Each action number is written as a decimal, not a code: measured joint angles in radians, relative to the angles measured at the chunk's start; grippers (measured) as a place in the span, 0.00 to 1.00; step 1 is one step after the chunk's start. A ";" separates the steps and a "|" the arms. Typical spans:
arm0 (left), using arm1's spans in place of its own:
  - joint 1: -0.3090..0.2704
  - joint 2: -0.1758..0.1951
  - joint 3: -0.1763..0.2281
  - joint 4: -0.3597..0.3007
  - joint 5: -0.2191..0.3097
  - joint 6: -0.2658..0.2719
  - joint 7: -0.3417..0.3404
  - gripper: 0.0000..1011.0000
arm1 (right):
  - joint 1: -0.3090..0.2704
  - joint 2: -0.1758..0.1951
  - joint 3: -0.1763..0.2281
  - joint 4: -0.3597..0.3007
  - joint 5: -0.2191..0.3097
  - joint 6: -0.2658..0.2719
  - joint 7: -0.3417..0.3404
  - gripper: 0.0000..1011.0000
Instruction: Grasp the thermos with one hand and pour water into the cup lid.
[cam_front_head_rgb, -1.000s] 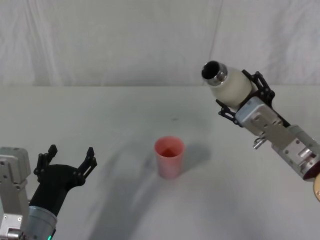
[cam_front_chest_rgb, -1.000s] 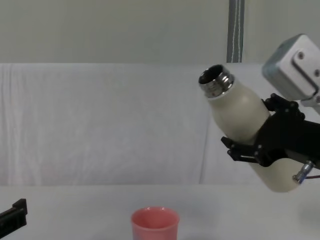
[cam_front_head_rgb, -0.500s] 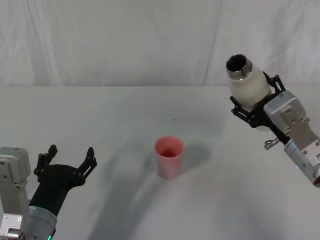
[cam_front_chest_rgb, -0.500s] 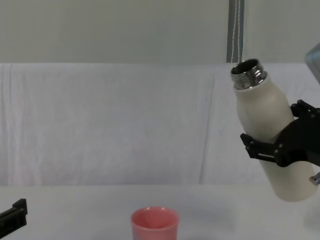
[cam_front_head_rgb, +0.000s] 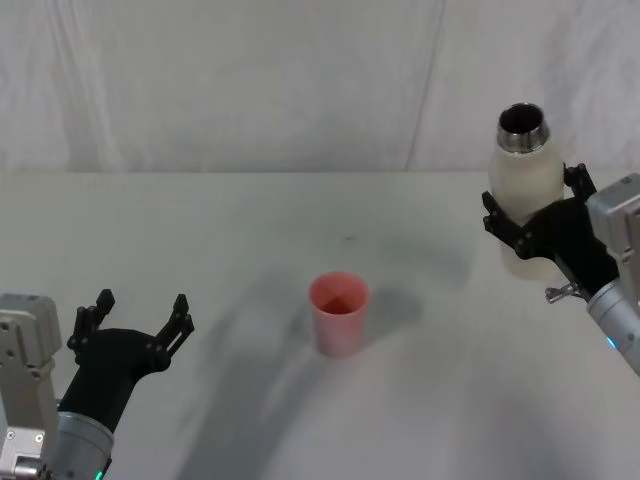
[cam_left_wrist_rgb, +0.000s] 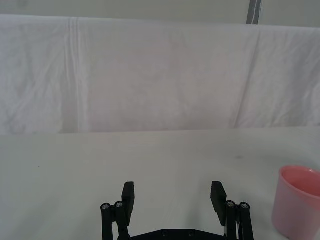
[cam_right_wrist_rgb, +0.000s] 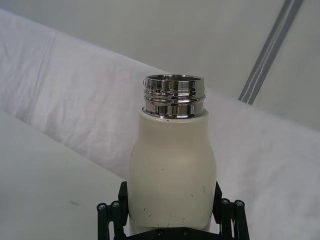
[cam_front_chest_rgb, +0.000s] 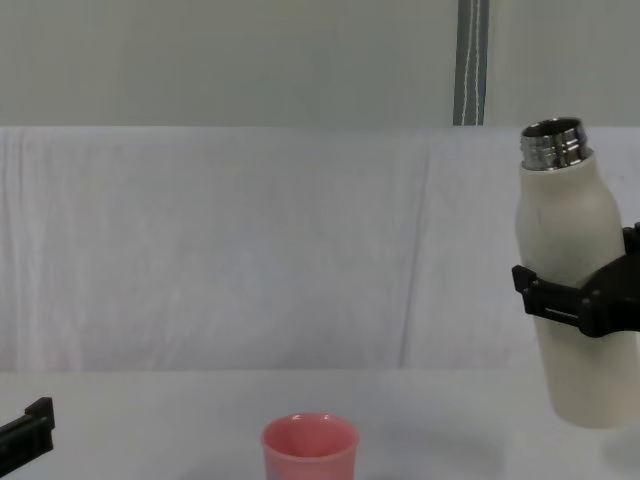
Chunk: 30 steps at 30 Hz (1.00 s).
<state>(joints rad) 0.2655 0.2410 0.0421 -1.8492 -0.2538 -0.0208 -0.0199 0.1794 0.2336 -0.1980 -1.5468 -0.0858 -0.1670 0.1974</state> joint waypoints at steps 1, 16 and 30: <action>0.000 0.000 0.000 0.000 0.000 0.000 0.000 0.99 | -0.002 -0.001 0.003 0.000 0.008 0.001 0.002 0.94; 0.000 0.000 0.000 0.000 0.000 0.000 0.000 0.99 | -0.054 0.002 0.036 -0.016 0.129 0.061 0.047 0.94; 0.000 0.000 0.000 0.000 0.000 0.000 0.000 0.99 | -0.056 -0.010 0.038 0.017 0.195 0.075 0.057 0.94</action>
<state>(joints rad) 0.2655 0.2410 0.0421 -1.8492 -0.2538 -0.0208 -0.0199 0.1237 0.2234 -0.1598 -1.5295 0.1096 -0.0916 0.2542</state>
